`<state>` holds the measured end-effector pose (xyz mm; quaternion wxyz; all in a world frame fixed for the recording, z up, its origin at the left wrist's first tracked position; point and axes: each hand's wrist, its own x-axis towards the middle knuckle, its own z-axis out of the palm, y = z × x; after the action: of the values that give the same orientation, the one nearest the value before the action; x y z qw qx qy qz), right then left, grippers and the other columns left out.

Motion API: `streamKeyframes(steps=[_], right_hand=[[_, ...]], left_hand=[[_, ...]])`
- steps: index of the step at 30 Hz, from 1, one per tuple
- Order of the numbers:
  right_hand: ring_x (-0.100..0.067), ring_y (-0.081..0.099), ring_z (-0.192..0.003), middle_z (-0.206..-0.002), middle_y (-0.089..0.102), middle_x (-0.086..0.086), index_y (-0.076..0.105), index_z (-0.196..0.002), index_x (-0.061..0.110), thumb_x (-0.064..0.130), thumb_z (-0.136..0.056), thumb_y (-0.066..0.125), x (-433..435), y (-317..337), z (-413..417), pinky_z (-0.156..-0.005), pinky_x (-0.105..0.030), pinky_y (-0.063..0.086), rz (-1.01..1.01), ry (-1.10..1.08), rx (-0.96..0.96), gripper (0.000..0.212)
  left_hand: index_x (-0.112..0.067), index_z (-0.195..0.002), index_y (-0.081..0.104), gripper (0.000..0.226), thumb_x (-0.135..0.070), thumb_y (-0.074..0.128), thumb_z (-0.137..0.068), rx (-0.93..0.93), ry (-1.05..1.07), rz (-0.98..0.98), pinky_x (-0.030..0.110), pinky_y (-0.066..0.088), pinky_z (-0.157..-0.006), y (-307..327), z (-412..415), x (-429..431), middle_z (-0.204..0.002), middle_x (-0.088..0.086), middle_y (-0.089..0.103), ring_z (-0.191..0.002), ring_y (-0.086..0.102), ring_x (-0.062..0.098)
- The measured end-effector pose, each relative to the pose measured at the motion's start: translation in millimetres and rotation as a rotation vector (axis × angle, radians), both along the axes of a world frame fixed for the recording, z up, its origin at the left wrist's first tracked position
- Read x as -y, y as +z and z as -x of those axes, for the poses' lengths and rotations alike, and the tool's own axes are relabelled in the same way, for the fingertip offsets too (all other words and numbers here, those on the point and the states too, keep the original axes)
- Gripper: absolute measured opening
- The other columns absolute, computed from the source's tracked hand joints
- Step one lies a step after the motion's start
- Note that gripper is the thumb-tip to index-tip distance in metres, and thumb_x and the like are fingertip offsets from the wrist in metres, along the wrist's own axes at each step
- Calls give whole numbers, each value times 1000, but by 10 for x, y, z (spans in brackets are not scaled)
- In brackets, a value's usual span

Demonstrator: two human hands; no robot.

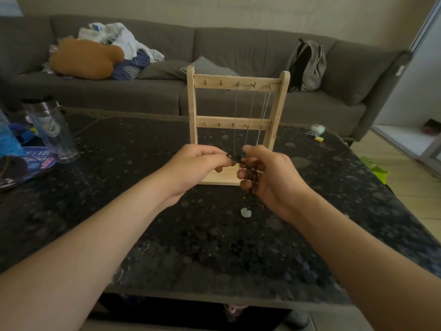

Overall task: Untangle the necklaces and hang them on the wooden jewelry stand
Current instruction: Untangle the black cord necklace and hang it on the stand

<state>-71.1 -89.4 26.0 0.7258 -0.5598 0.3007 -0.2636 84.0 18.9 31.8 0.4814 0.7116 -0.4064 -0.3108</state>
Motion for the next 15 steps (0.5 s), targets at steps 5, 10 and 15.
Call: streamKeyframes(steps=[5, 10, 15], right_hand=[[-15, 67, -71, -89, 67, -1, 79, -103, 11, 32, -106, 66, 30, -9, 42, -56, -28, 51, 43, 68, -40, 25], [-26, 77, -80, -77, 74, -6, 70, -108, 6, 27, -114, 50, -10, -18, 17, -70, -35, 64, 36, 113, -25, 30], [-31, 80, -84, -86, 71, -15, 64, -122, 1, 19, -115, 46, -28, -74, -42, -71, -37, 65, -1, 68, 0, 25]], left_hand=[[-23, -108, 85, 20, -33, 69, -104, -176, 31, 78, 42, 47, -106, -39, -8, 3, -106, 0, 80, -116, 67, 20], [-10, -116, 79, 19, -15, 63, -108, -419, 50, 179, 45, 63, -94, -24, 56, 20, -105, 11, 78, -93, 77, 21], [-14, -110, 79, 20, -6, 61, -107, -365, 95, 217, 46, 65, -95, -27, 66, 20, -95, 6, 72, -88, 70, 19]])
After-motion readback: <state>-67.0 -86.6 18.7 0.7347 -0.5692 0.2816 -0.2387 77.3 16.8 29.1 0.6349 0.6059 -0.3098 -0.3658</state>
